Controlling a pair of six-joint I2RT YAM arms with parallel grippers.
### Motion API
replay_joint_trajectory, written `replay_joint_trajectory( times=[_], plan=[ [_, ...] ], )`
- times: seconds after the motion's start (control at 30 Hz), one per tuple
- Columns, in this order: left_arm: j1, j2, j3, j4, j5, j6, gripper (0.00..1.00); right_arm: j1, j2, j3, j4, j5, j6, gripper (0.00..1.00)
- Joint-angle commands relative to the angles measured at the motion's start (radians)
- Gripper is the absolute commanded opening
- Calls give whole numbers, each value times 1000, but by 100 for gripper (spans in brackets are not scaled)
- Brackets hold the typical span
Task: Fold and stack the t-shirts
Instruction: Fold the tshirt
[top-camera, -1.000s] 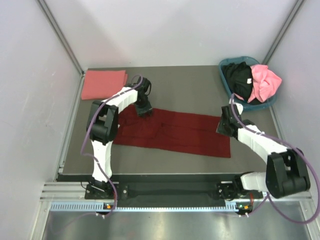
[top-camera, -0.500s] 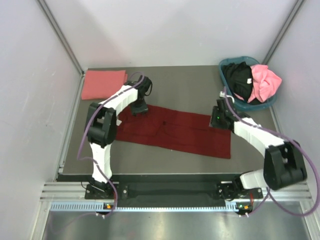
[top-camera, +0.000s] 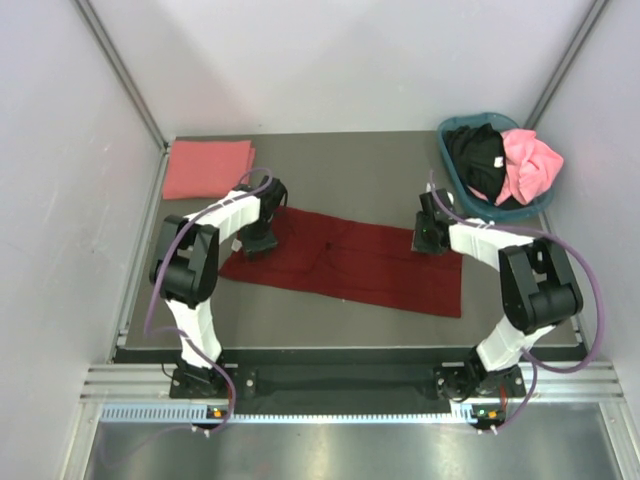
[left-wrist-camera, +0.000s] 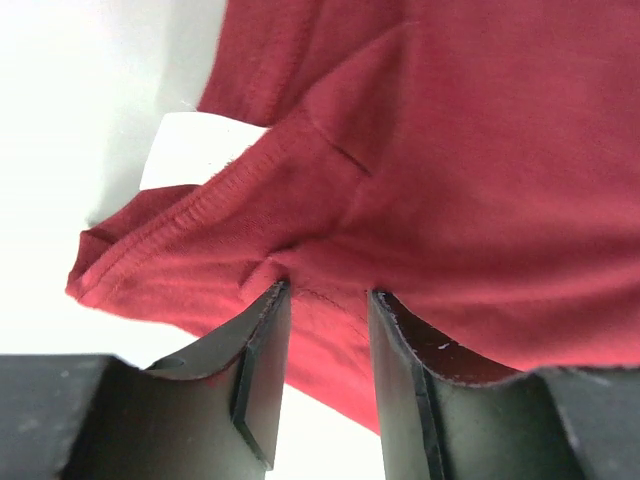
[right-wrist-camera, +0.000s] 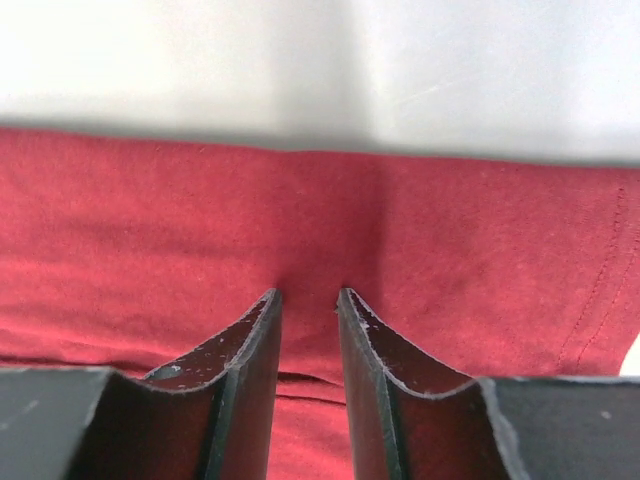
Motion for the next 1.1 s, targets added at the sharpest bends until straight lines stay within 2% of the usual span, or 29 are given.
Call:
replay_joint_trajectory(
  times=[0.0, 0.17, 0.33, 0.43, 0.57, 0.73, 0.87, 0.9, 0.93, 0.97, 1.0, 1.03, 1.07],
  plan=[
    [33, 22, -26, 38, -48, -39, 42, -41, -13, -48, 19, 36, 20, 31],
    [56, 25, -76, 64, -80, -31, 43, -59, -50, -125, 17, 62, 63, 31],
    [61, 22, -26, 43, -46, -25, 43, -62, -142, -177, -11, 71, 110, 31],
    [61, 1, 6, -30, -107, -33, 44, -62, -216, -186, -32, 58, 121, 31],
    [73, -126, 11, -64, -153, -21, 45, -58, -306, -173, -35, -2, 107, 35],
    [108, -266, -49, -6, -9, 13, 44, -7, -381, -110, -18, -85, 104, 38],
    [156, -305, -209, 86, 102, -1, 43, 77, -349, -44, 14, -120, 85, 38],
    [180, -305, -239, 109, 139, -4, 43, 99, -330, -9, 53, -170, 59, 38],
    [249, -303, -269, 130, 238, -10, 43, 147, -307, 14, 77, -198, 40, 36],
    [285, -303, -329, 176, 276, -13, 40, 172, -241, 86, 87, -223, 4, 34],
    [315, -308, -352, 192, 302, -13, 39, 226, -202, 131, 77, -238, -12, 31],
    [364, -320, -372, 202, 304, -11, 39, 253, -164, 175, 72, -235, -29, 22],
    [377, -334, -400, 221, 290, -8, 38, 280, -89, 255, 72, -231, -53, 18]
  ],
)
